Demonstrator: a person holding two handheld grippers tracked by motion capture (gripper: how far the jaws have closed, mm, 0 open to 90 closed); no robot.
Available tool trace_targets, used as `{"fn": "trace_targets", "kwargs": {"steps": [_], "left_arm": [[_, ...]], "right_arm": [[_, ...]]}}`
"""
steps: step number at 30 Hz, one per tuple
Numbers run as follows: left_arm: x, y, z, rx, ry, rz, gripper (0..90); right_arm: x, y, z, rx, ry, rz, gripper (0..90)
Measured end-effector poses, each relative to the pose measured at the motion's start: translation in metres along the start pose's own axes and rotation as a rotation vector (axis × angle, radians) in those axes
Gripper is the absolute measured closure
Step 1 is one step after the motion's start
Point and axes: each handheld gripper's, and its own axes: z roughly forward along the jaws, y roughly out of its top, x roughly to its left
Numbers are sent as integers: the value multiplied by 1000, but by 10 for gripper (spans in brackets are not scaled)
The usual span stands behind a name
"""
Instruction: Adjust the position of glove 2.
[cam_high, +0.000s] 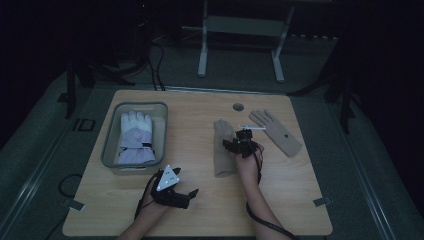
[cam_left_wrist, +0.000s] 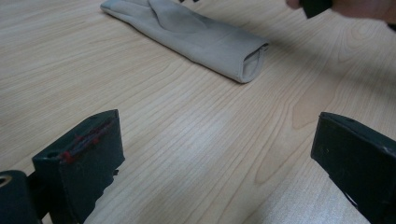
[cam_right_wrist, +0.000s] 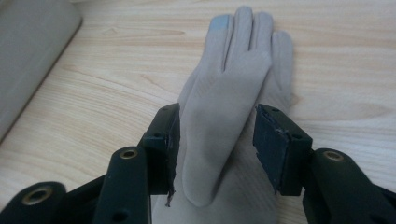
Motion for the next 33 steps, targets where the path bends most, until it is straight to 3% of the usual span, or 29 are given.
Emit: {"fn": "trace_targets", "kwargs": {"steps": [8,12,17,25,33], "left_arm": [[0,0,0,-3,-3,-5,25],[0,0,0,-2,-2,-3,25],[0,0,0,-4,-4,-5,25],[0,0,-1,-5,-4,-3,25],[1,0,-1,-6,-1,-5,25]], "right_arm": [[-18,8,-22,-18,-2,-81,512],[-37,13,-38,-64,12,-166,511],[-61,17,-54,-82,-13,-235,511],[-105,21,-72,-72,-86,-237,504],[-142,27,-75,-58,-168,-208,469]]}}
